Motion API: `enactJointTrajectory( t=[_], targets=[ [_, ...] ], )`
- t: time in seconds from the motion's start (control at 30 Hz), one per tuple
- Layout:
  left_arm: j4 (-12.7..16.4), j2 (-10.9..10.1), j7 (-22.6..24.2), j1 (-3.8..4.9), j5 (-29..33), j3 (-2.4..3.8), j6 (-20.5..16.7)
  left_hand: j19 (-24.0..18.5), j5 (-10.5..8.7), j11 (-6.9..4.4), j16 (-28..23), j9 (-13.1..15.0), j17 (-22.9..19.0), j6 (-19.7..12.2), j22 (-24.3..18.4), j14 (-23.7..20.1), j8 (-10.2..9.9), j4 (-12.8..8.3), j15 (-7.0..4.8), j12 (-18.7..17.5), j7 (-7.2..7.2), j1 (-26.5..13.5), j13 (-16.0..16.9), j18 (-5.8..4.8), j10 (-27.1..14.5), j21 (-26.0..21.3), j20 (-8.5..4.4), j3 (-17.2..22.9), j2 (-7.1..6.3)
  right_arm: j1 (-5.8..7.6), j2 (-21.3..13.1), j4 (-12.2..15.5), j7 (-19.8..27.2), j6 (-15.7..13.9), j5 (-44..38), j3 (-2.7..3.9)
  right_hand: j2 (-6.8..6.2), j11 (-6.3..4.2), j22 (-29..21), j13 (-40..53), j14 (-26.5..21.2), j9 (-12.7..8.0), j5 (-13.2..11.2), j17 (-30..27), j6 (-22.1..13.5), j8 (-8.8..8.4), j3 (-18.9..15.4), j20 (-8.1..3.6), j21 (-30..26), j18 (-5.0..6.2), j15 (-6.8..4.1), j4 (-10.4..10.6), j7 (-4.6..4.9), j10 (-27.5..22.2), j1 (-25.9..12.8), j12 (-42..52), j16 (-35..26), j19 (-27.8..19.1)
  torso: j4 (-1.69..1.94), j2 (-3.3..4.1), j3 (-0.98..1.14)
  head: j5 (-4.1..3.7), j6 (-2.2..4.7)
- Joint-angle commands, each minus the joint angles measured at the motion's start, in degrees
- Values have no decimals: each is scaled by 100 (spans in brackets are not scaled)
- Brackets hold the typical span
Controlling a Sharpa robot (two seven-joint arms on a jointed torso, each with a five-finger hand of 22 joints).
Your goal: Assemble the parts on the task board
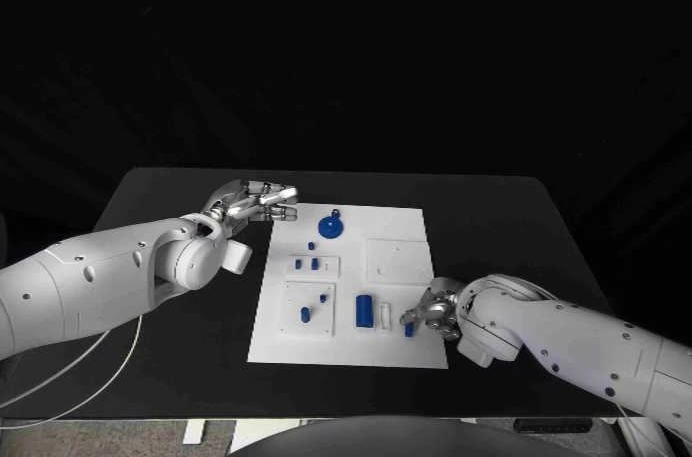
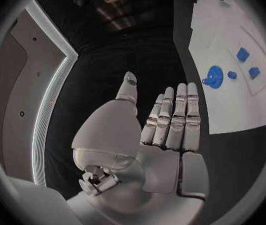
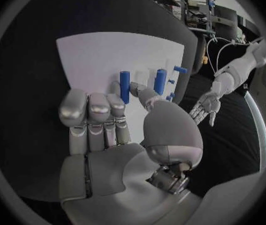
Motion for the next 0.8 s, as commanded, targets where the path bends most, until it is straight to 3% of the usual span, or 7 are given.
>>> enactJointTrajectory(
  t=[0.03,0.3,0.5,0.8],
  targets=[
    [14,8,14,1,-32,3,85,-22,-12,6,-25,-5,1,-34,-5,-15,-1,-6,6,-3,-13,-2,2,-19,-46,-22,29,3,4,-48,2,92,298,-543,1223,-29,38,-26,660,-6,-4,-3610,13,-8,-318,15,772,-14,-28,92,-39,-839,153,-20,145,-16,-34,17,-5,1,-1,18,-12],
    [16,5,4,1,-40,2,87,-22,-12,6,-25,-5,1,-34,-5,-15,-1,-6,6,-3,-13,-2,2,-19,-46,-22,29,3,4,-47,1,218,425,-813,1498,-27,35,-29,656,-42,-5,-3611,-6,-30,-295,14,657,-28,-111,81,-48,-836,146,-28,174,-50,-83,33,-4,-1,2,44,-13],
    [17,2,1,1,-42,2,87,-21,-13,7,-24,-4,1,-19,-8,-15,1,-4,6,-2,-13,-3,2,-18,-48,-20,28,7,7,-47,26,237,476,-907,1497,-19,82,-30,657,-44,2,-3611,-199,-29,-288,13,497,-33,-145,71,-50,-819,138,-22,209,-34,-92,50,-7,0,3,60,-11],
    [23,-1,-2,1,-43,1,86,-20,-12,7,-24,-4,1,-17,-9,-15,1,-1,6,-2,-13,-6,2,-18,-48,-19,28,6,5,-36,68,173,420,-817,1333,-2,106,-36,661,-48,3,-3609,-262,-26,-238,14,350,-33,-161,65,-51,-805,121,-22,214,-27,-94,65,-5,3,-2,62,-10]
  ],
)
